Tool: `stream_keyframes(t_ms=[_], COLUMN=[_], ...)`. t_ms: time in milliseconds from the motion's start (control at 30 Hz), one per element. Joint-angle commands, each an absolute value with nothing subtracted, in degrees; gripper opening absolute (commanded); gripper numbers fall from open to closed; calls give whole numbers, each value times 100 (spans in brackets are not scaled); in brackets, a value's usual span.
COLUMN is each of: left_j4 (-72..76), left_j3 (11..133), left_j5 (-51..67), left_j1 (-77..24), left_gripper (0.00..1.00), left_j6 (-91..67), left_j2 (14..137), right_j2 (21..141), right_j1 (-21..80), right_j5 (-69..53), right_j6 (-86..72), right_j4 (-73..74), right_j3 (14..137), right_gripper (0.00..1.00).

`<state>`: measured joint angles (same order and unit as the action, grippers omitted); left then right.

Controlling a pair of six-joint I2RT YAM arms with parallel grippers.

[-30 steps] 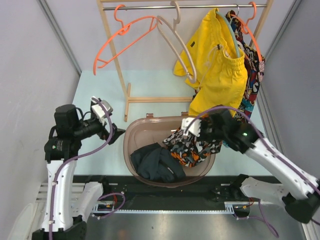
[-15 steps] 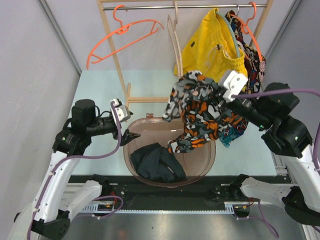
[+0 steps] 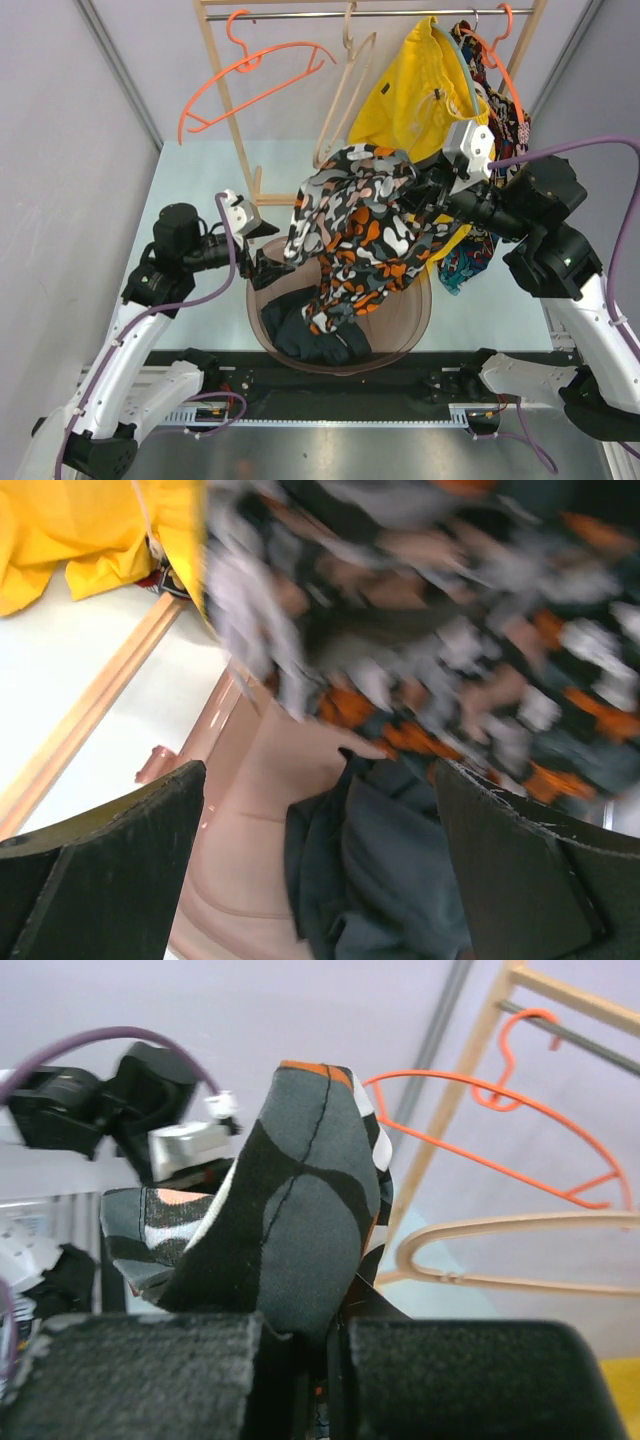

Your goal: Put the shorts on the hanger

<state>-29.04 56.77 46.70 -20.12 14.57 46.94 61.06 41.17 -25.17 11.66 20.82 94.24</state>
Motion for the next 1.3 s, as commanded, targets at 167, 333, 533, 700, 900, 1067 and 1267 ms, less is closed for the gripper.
stream_keyframes(t_ms=[167, 333, 533, 700, 900, 1067, 1267], left_j4=[-189, 817, 1136, -254, -1061, -2406, -3937], left_j3=[4826, 4430, 4542, 5404, 6045, 6924, 7629], left_j5=[5298, 6072, 6056, 6389, 6645, 6548, 5504], left_j1=[-2039, -2074, -2101, -1522, -712, -790, -2072], left_gripper=[100, 98, 51, 0, 0, 0, 0], left_j6=[-561, -1344, -1758, -923, -416, 865, 2476], left_j2=[4631, 4851, 4940, 4869, 4667, 5017, 5335], right_j2=[5853, 5932, 6029, 5757, 5353, 5362, 4817], right_j1=[4148, 4157, 4210, 4079, 3605, 3358, 3111], right_j5=[-4147, -4412, -4474, -3684, -3033, -3269, -3674], right_j6=[580, 387, 237, 518, 712, 1657, 2284], right_j4=[880, 361, 228, 711, 1080, 3114, 3885], right_j3=[8851, 8851, 8816, 8456, 7481, 6979, 6759], right_gripper=[0, 0, 0, 0, 36, 100, 100])
